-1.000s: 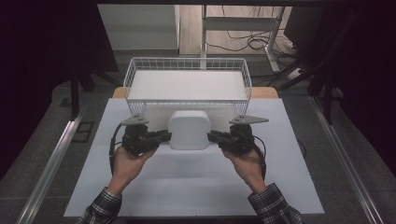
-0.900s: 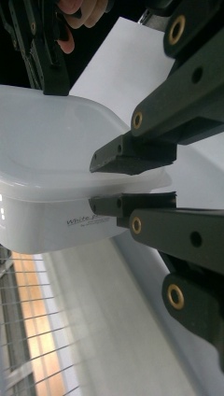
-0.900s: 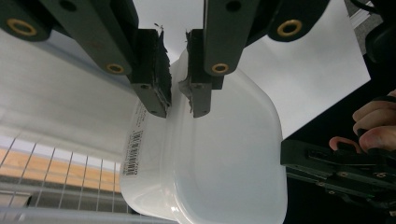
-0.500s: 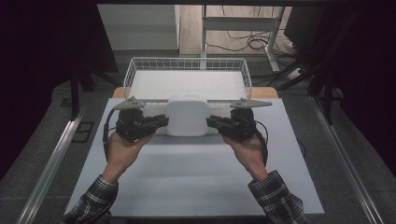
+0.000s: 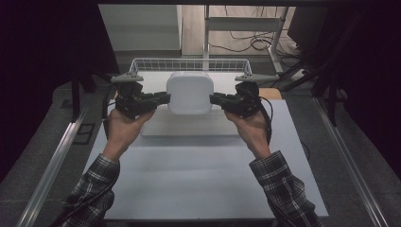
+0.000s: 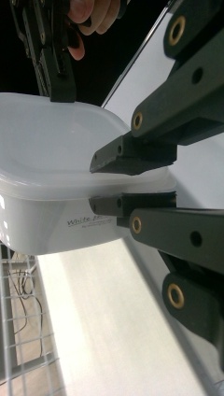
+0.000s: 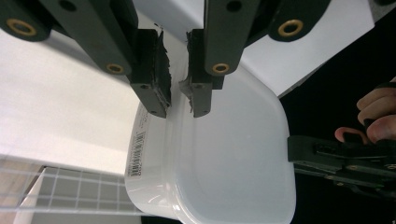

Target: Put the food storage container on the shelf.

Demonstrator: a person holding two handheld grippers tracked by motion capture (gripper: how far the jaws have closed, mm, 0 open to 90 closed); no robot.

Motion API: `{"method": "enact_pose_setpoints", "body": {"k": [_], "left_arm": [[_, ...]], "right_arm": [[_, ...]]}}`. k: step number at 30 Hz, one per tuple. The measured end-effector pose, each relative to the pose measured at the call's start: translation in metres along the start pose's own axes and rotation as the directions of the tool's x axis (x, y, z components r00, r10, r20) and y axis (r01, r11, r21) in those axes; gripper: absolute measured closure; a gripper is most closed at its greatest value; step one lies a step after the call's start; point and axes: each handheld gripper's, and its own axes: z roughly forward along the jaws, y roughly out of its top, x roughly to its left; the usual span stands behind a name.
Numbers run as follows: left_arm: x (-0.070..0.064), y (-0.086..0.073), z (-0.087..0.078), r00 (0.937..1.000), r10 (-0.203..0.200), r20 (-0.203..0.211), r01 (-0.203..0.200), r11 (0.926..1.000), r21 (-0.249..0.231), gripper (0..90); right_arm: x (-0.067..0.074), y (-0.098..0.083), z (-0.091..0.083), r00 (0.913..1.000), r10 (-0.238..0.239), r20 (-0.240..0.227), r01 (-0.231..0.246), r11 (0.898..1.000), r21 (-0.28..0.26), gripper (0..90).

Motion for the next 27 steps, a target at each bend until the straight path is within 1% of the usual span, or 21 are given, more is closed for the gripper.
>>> {"method": "enact_pose_setpoints", "body": {"k": [5, 10, 17, 20, 24, 27], "left_arm": [[0.01, 0.012, 0.01, 0.9998, -0.015, -0.01, 0.015, 0.9998, 0.015, 79.7], [0.016, 0.02, 0.018, 0.9996, -0.022, -0.021, 0.022, 0.999, 0.038, 79.5], [0.021, 0.023, 0.027, 0.999, -0.029, -0.034, 0.032, 0.9975, 0.063, 78.2], [0.022, 0.023, 0.032, 0.9988, -0.021, -0.044, 0.025, 0.9965, 0.08, 77.0], [0.023, 0.024, 0.035, 0.9987, -0.022, -0.046, 0.025, 0.9969, 0.074, 75.9], [0.023, 0.026, 0.036, 0.9988, -0.013, -0.047, 0.017, 0.997, 0.076, 74.1]], "right_arm": [[-0.012, 0.012, 0.009, 0.9997, 0.02, 0.013, -0.02, 1.0, 0.007, 77.6], [-0.022, 0.02, 0.018, 0.9982, 0.056, 0.02, -0.056, 0.998, 0.021, 77.3], [-0.029, 0.025, 0.024, 0.9968, 0.074, 0.03, -0.075, 0.997, 0.035, 76.6], [-0.032, 0.026, 0.028, 0.9954, 0.088, 0.039, -0.089, 0.995, 0.042, 76.0], [-0.034, 0.028, 0.031, 0.9939, 0.1, 0.045, -0.102, 0.994, 0.037, 75.6], [-0.035, 0.029, 0.032, 0.9928, 0.109, 0.049, -0.111, 0.993, 0.035, 75.0]]}}
